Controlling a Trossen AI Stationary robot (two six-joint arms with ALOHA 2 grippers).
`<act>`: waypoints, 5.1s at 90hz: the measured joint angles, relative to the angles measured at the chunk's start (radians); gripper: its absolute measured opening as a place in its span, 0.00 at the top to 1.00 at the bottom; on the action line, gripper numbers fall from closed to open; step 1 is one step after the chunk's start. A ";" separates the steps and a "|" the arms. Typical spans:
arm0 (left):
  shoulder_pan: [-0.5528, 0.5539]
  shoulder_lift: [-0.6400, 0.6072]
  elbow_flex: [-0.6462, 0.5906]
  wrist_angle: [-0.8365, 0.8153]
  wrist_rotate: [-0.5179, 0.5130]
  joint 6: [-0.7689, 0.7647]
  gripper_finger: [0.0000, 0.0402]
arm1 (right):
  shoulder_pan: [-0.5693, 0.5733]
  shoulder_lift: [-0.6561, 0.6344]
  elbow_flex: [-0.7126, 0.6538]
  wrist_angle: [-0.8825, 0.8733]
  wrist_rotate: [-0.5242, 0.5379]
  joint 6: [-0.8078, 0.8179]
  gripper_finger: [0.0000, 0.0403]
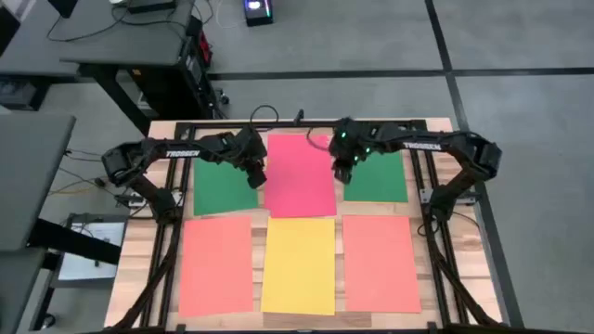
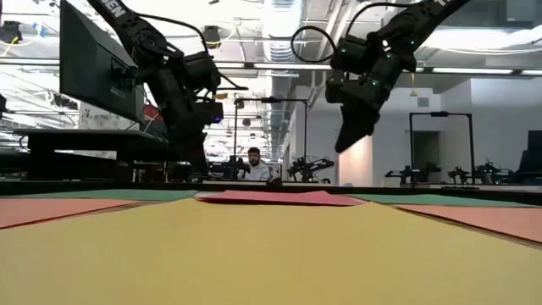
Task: Organize paper
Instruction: Stack the pink paper on top of the pink paper
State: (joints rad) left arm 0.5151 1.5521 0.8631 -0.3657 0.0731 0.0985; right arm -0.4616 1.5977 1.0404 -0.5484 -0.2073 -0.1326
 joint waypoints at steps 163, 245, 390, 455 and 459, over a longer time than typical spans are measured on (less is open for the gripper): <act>-0.063 0.151 0.000 0.042 0.061 0.071 1.00 | 0.082 0.225 -0.002 0.074 0.077 0.031 1.00; -0.038 0.153 0.145 -0.086 -0.059 0.064 1.00 | 0.043 0.197 0.000 0.041 0.081 0.077 1.00; -0.758 0.238 0.101 0.039 -0.074 -0.415 1.00 | 0.551 0.216 -0.001 0.244 0.132 0.367 1.00; -0.774 0.064 0.093 0.023 -0.163 -0.424 1.00 | 0.509 0.187 -0.001 0.250 0.131 0.326 1.00; -0.764 0.052 0.095 0.026 -0.188 -0.401 1.00 | 0.502 0.186 0.000 0.254 0.131 0.322 1.00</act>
State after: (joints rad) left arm -0.2492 1.6043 0.9577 -0.3393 -0.1147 -0.3022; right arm 0.0407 1.7832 1.0402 -0.2944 -0.0765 0.1894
